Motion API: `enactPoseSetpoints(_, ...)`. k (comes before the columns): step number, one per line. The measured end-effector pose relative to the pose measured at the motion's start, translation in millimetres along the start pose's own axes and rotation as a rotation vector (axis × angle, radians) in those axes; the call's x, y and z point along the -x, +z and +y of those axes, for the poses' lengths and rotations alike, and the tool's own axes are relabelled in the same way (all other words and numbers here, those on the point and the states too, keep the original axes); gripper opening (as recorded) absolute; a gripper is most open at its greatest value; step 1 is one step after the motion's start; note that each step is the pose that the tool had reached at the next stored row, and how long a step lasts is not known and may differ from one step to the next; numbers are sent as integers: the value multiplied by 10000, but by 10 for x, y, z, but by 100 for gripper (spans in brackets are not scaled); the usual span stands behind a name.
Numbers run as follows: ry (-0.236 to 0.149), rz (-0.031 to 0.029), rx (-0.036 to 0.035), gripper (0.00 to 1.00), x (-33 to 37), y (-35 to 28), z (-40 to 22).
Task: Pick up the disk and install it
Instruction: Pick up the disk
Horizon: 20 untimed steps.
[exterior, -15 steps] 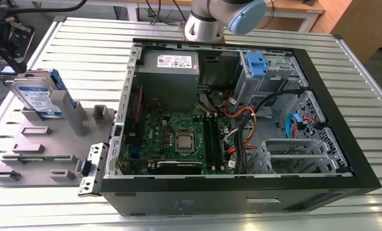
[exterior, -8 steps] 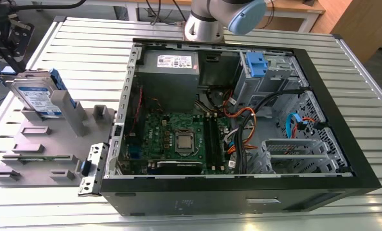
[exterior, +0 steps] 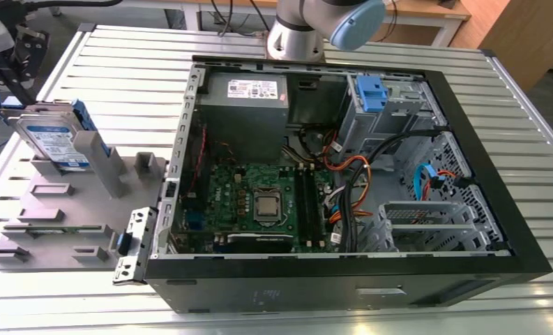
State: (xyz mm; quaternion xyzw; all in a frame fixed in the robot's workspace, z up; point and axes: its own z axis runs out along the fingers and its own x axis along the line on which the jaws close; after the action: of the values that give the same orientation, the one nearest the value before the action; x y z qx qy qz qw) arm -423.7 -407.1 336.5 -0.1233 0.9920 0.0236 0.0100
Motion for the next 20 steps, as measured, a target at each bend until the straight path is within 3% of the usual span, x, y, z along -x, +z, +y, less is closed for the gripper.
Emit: enactPoseSetpoints(20,-3625,161,93,11,0,6,0)
